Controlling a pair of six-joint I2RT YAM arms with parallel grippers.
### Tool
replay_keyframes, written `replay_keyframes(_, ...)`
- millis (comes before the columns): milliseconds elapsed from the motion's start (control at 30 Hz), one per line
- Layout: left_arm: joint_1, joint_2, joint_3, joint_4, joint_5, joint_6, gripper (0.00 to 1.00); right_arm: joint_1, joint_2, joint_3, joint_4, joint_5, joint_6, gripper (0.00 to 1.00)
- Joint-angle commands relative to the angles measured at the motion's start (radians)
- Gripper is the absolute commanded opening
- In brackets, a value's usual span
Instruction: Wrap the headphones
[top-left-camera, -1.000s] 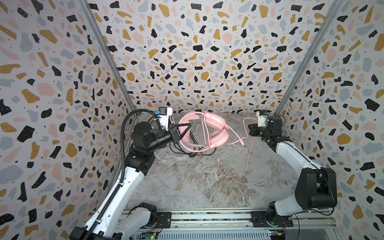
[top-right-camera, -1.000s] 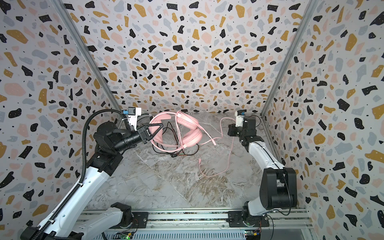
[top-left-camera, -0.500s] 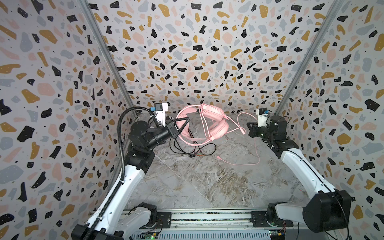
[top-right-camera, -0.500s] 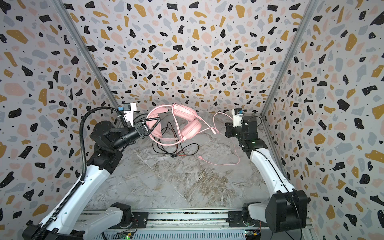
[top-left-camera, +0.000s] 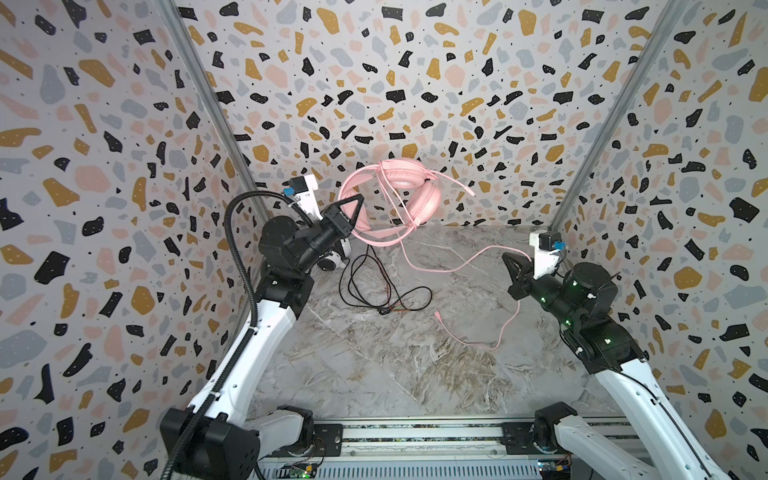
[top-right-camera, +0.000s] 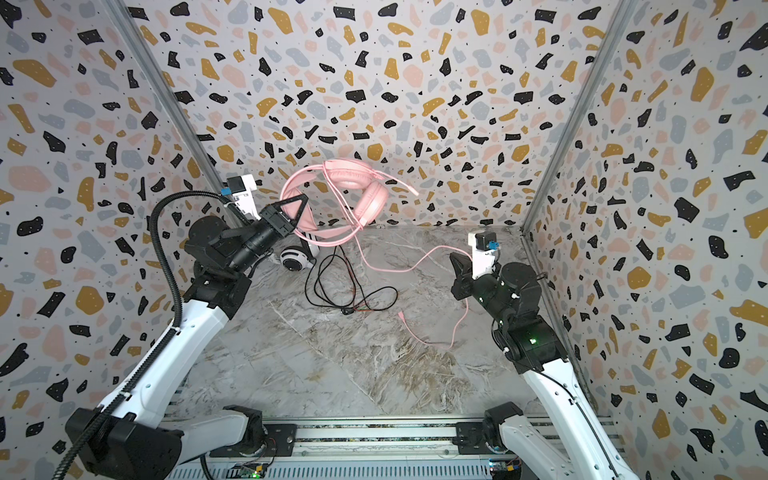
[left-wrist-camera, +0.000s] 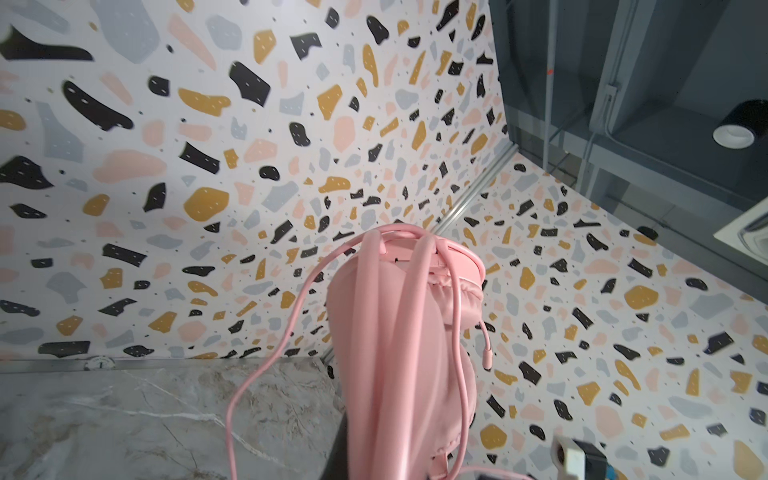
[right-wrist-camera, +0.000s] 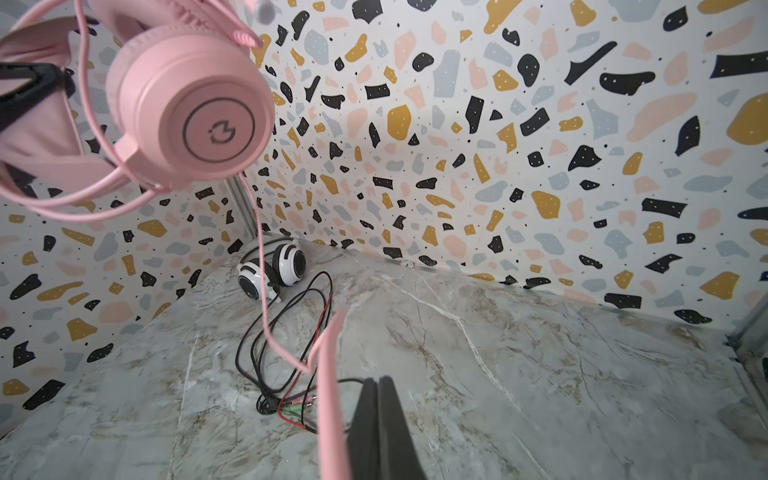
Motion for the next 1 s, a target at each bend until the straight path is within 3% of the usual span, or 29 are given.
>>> replay_keyframes(0, 0.041, 0.026, 0.071, 0.221, -0.108, -0.081, 0.0, 0.006, -0.057, -0.022, -0.051, 0.051, 0.013, 0.01)
replay_keyframes(267, 0.098, 0.091, 0.098, 0.182, -0.151, -0.006, 0.0, 0.006, -0.14, -0.025, -0.082, 0.09, 0.016, 0.01)
replay_keyframes(467, 0.136, 0.117, 0.108, 0.161, -0.291, 0.1, 0.0, 0.005, -0.178, -0.007, -0.123, 0.093, 0.02, 0.01)
replay_keyframes(967, 0.12, 0.172, 0.102, -0.007, -0.529, 0.334, 0.0, 0.006, -0.237, 0.129, -0.219, 0.168, -0.02, 0.01)
